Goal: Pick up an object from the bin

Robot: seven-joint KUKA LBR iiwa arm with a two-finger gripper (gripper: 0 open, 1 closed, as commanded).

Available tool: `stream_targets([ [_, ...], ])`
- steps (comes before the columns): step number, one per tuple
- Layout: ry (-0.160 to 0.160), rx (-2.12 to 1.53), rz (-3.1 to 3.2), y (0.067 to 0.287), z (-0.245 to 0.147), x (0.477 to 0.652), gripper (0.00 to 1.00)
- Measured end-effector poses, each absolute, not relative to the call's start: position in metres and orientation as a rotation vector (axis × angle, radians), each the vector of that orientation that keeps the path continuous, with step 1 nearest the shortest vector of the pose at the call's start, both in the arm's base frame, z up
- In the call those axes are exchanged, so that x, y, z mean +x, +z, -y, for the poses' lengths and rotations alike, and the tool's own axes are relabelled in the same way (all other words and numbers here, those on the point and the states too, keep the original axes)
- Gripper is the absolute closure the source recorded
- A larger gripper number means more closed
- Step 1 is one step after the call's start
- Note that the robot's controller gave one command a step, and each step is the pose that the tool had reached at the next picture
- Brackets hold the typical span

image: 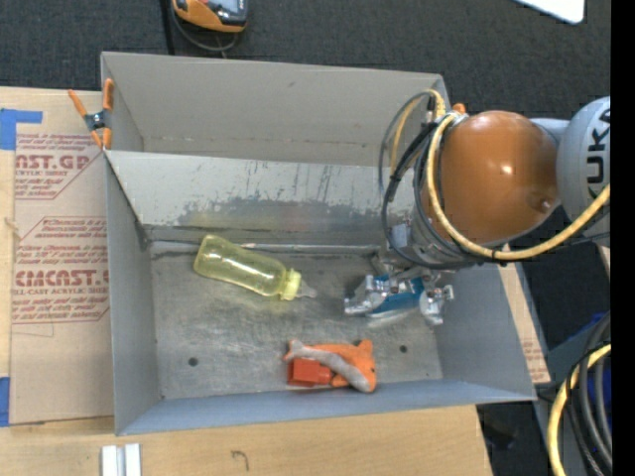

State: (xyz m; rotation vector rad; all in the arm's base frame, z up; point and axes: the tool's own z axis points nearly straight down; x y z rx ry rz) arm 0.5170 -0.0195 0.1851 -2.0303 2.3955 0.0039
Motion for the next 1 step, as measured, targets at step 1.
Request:
stream_targets([
  [1, -0.005, -2.094, -2.333, 0.1493, 0.0181, 0.5088, 0.0],
])
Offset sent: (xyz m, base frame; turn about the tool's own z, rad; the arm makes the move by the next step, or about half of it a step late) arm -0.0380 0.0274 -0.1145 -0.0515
